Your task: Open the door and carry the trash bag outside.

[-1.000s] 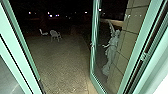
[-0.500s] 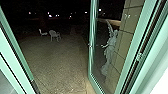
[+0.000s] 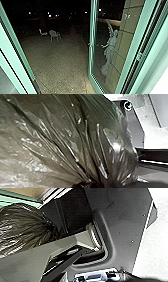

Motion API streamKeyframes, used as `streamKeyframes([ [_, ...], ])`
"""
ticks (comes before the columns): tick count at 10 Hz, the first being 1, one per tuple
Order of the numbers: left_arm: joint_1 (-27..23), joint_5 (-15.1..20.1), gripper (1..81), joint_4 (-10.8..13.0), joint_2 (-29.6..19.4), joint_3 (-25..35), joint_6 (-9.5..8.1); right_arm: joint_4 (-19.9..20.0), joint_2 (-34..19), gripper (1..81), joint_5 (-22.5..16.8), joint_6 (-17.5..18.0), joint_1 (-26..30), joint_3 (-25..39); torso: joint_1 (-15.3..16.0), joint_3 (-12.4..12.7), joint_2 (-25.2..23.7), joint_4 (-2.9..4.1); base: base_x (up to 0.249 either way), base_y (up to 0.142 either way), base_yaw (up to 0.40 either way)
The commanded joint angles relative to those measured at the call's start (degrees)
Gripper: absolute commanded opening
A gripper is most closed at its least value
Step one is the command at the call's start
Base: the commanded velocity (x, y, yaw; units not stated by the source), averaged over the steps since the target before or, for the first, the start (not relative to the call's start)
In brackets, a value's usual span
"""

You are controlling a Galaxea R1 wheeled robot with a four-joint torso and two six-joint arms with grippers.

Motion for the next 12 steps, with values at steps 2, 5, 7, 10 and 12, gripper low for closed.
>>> streamKeyframes([
  [2, -2.2, 3.4, 1.0, 0.4, 0.4, 0.5, 0.17, -0.4, -0.2, 81.1, -2.3, -0.1, 2.0, 0.7, 0.0, 0.0, 0.0, 0.0, 0.0, 0.0, 0.0],
  [5, -2.3, 3.4, 1.0, 0.0, 0.1, 0.2, 0.17, -0.4, -0.2, 81.1, -2.3, 0.0, 2.0, 0.6, 0.0, 0.0, 0.0, 0.0, 0.0, 0.0, 0.0],
  [7, -2.3, 3.4, 1.0, -0.1, 0.2, 0.2, 0.17, -0.4, -0.1, 81.1, -2.3, 0.0, 1.9, 0.5, 0.0, 0.0, 0.0, 0.0, 0.0, 0.0, 0.0],
  [10, -2.3, 3.4, 1.0, -0.2, 0.2, 0.2, 0.09, -0.4, -0.1, 81.1, -2.3, -0.1, 1.8, 0.5, 0.0, 0.0, 0.0, 0.0, 0.047, 0.0, 0.0],
  [12, -2.3, 3.4, 1.0, -0.2, 0.2, 0.2, 0.09, -0.4, -0.2, 81.1, -2.3, -0.1, 1.7, 0.4, 0.0, 0.0, -0.1, 0.0, 0.094, 0.0, 0.0],
])
